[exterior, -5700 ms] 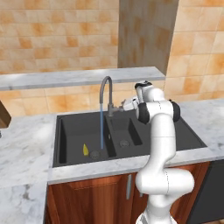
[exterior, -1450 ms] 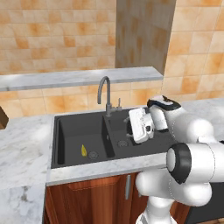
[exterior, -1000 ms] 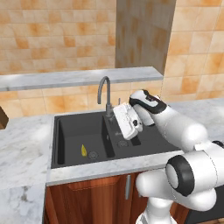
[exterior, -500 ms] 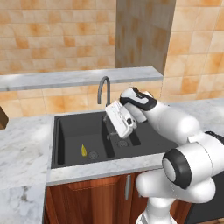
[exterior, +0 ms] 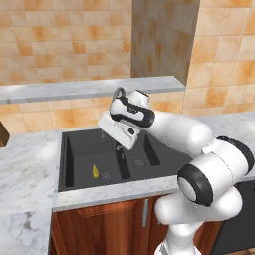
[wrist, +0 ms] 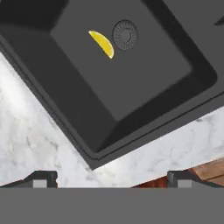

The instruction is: Turn on the sink faucet. Then move the lemon wedge from the counter to the sink. Turn off the sink. Move the vegetable from the sink to the pot next to the stove. Finally move the pot to the rear left burner.

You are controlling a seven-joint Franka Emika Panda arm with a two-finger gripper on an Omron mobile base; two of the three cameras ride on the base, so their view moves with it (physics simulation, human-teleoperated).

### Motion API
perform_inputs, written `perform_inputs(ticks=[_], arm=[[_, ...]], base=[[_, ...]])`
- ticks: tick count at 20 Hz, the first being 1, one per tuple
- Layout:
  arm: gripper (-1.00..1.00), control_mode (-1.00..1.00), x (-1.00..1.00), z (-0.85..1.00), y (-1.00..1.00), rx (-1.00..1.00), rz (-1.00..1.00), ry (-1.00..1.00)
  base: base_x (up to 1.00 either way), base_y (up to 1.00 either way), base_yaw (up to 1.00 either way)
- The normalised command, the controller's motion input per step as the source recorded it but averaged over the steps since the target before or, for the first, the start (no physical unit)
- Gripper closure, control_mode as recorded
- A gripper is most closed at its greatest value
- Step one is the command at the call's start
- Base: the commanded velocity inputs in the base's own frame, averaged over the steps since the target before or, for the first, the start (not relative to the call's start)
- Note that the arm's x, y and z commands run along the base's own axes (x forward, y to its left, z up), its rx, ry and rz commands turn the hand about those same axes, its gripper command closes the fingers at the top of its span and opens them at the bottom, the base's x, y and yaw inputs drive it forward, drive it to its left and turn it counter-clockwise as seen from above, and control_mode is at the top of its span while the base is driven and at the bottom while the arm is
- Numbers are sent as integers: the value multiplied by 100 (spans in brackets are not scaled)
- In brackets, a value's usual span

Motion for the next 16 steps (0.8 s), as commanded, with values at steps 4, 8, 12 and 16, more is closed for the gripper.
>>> perform_inputs(ticks=[4,8,12,16], arm=[[-100,-100,-7,19,28,-34,31,-35],[-100,-100,-1,8,6,-27,32,-35],[-100,-100,0,1,0,-22,34,-28],[-100,-100,0,-3,0,-23,35,-22]], base=[[0,0,0],[0,0,0],[0,0,0],[0,0,0]])
